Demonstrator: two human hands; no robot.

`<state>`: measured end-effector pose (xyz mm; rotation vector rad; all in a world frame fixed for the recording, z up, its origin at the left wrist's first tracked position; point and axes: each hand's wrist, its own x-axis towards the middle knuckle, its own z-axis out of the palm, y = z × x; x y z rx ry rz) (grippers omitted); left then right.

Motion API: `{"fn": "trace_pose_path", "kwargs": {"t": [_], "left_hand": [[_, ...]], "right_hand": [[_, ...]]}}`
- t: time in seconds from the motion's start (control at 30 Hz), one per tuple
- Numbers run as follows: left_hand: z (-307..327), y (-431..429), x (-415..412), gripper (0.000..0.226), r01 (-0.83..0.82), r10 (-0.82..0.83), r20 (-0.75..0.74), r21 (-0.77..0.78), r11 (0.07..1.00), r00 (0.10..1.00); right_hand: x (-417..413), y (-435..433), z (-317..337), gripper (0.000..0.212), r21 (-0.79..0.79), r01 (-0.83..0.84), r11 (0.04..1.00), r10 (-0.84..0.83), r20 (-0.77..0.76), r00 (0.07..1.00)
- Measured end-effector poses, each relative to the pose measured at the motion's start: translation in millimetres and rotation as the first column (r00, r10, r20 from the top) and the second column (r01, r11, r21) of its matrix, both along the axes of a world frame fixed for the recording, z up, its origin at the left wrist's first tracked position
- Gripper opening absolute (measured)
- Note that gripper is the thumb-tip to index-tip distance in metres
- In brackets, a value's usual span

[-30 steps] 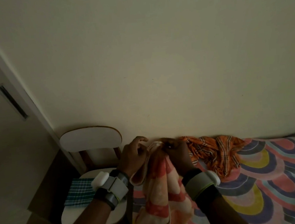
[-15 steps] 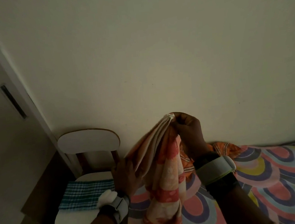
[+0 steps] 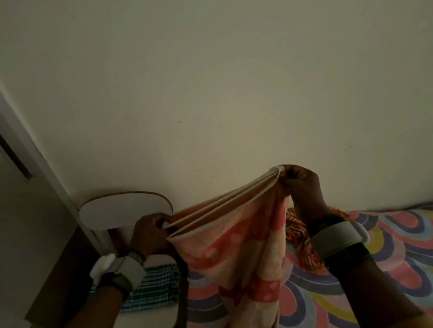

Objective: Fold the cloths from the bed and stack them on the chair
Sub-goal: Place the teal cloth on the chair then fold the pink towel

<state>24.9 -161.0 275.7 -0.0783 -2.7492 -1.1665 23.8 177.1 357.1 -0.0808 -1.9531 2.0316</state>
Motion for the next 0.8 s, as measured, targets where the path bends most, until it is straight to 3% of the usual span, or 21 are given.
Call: {"fn": "trace_pose_path", "kwargs": {"t": [0.1,0.27,0.43,0.53,0.63,0.8], "left_hand": [[28.9,-2.5,-3.0,0.042,0.08,-0.076,-0.11,0.026,0.996,0.991],[48.0,3.9,-0.3,0.034,0.277,-0.278,-0.147,-0.03,0.96,0.949],[61.8,2.4,6.8,0.006,0.382,-0.39,-0.092,-0.095,0.919,0.916],[66.6,-7.9,7.5,0.021,0.396,-0.428,-0.075,-0.265,0.879,0.901],[73.2,-15.2,9.1,0.041,0.424,-0.469,0.018,-0.46,0.78,0.883],[90.5,-19.6,19.1,0.05,0.492,-0.434,0.237,-0.5,0.713,0.869]], "right_hand": [[-17.3,16.7,-23.5,0.022,0.078,0.089,0.993,-0.1,0.147,0.984],[-34.3,26.2,-42.4,0.017,0.049,0.097,0.994,-0.108,0.336,0.936],[-26.8,23.8,-32.7,0.026,0.069,0.059,0.996,-0.078,0.319,0.944],[-26.3,23.9,-23.5,0.029,0.179,0.049,0.983,-0.092,0.242,0.966],[-22.1,26.1,-15.9,0.031,0.27,0.017,0.963,-0.06,0.152,0.987],[-16.0,28.2,-6.5,0.032,0.26,-0.002,0.966,-0.033,0.128,0.991]]}}
